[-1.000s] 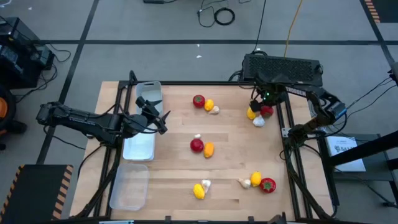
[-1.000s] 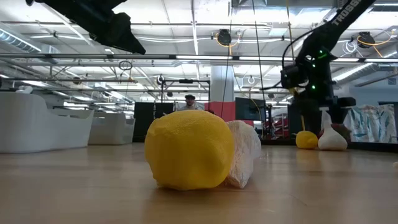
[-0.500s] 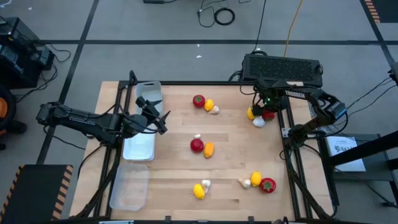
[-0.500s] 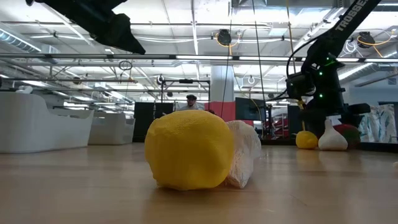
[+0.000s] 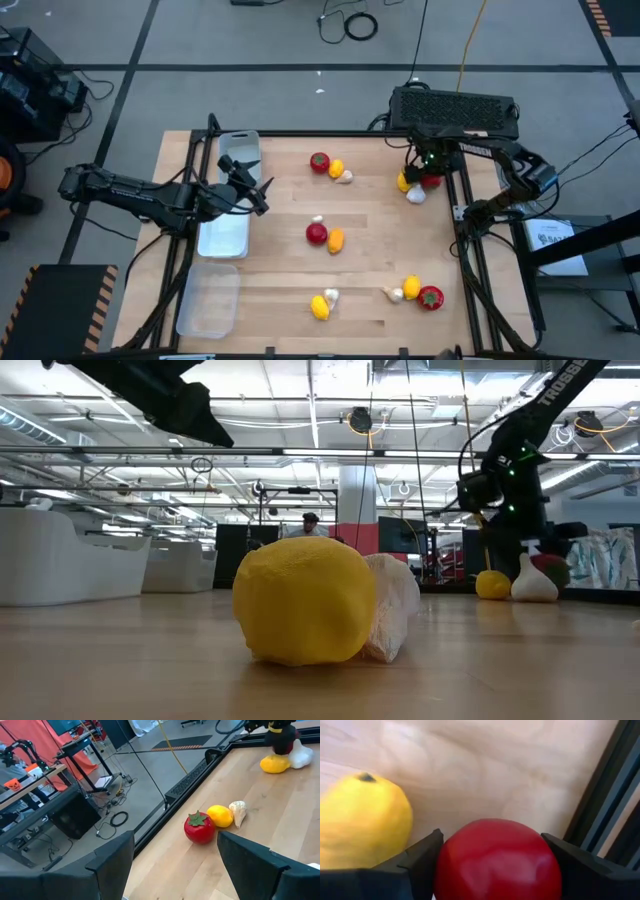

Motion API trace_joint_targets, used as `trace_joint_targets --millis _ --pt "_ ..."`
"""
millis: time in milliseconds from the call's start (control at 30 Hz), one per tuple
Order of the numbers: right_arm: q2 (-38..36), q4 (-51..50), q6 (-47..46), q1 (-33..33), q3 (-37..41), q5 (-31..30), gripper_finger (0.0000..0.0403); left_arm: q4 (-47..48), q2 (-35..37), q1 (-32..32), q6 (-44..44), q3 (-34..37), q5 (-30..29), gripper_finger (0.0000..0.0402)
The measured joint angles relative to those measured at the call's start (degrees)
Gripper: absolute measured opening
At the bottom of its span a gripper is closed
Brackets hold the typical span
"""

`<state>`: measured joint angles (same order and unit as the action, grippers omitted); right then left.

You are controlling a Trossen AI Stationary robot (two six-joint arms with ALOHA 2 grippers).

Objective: Sort produce into baskets
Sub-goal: Put the tomato into the gray bin

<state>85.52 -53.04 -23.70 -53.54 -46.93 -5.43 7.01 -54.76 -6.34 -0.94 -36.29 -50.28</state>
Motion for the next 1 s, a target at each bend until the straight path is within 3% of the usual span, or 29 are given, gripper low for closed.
trace_joint_targets --millis 200,433,533,633,800,1000 --pt "0.0 -1.1 3.7 0.0 -6.9 0.6 0.0295 0.0 0.0 0.0 0.0 0.0 -0.1 0.0293" --pt "0.0 4.1 5.0 3.2 -15.2 9.1 0.0295 0.0 0.0 0.0 -1.2 0.0 -0.2 0.0293" --pt "0.0 13.1 4.7 6.8 -16.2 16.1 0.0295 0.8 0.0 0.0 -1.4 0.0 -1.0 0.0293" --pt "0.4 23.3 3.3 11.7 -16.2 20.9 0.0295 2.8 0.0 0.0 -1.1 0.0 -5.5 0.0293" --pt "4.3 39.4 0.7 20.0 -16.2 20.7 0.0295 10.5 0.6 0.4 2.3 0.0 -16.0 0.0293" --pt "13.6 66.0 -4.5 27.0 -16.2 20.4 0.0295 17.4 2.2 4.4 8.4 0.0 -17.7 0.0293"
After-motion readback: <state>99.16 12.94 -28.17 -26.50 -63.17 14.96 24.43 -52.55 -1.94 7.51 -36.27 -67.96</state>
